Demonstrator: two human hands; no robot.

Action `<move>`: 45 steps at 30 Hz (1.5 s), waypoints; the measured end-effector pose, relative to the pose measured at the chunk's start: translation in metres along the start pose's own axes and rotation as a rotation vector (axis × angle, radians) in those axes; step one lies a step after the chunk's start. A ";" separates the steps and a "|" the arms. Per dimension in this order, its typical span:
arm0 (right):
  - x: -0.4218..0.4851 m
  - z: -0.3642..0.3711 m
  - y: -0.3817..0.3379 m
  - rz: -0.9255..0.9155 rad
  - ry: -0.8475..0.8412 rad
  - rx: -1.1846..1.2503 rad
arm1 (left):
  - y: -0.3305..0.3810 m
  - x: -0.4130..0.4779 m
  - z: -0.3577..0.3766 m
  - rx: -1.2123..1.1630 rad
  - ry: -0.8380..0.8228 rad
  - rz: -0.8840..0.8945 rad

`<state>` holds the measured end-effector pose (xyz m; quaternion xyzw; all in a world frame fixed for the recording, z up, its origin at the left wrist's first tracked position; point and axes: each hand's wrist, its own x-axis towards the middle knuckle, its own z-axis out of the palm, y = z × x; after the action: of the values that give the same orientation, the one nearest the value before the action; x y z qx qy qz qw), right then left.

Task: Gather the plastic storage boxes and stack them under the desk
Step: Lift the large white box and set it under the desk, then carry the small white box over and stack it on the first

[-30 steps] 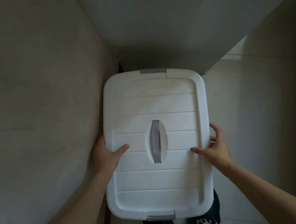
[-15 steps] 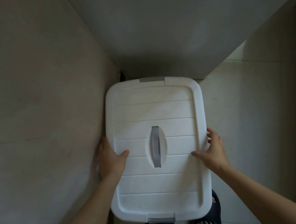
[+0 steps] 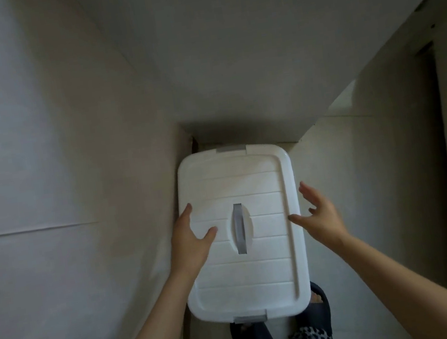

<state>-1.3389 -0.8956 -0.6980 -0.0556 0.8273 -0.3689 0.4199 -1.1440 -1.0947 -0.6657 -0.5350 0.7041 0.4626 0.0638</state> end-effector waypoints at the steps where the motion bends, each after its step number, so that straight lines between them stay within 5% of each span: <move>1: -0.009 -0.005 -0.011 -0.017 -0.010 0.013 | 0.011 -0.009 -0.007 -0.020 -0.012 0.011; 13: -0.146 -0.088 -0.149 -0.211 0.008 0.135 | 0.141 -0.134 -0.094 -0.196 0.101 0.188; 25: -0.316 -0.200 -0.261 -0.548 0.095 0.164 | 0.279 -0.301 -0.200 -0.167 0.207 0.571; 36: -0.470 -0.288 -0.285 -0.761 0.250 0.201 | 0.361 -0.442 -0.194 -0.139 0.097 0.839; 45: -0.584 -0.333 -0.244 -0.777 0.602 0.314 | 0.405 -0.520 -0.163 -0.178 -0.133 1.119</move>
<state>-1.2622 -0.6493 -0.0307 -0.1867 0.7645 -0.6170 -0.0016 -1.1886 -0.8512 -0.0337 -0.0535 0.8330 0.5161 -0.1920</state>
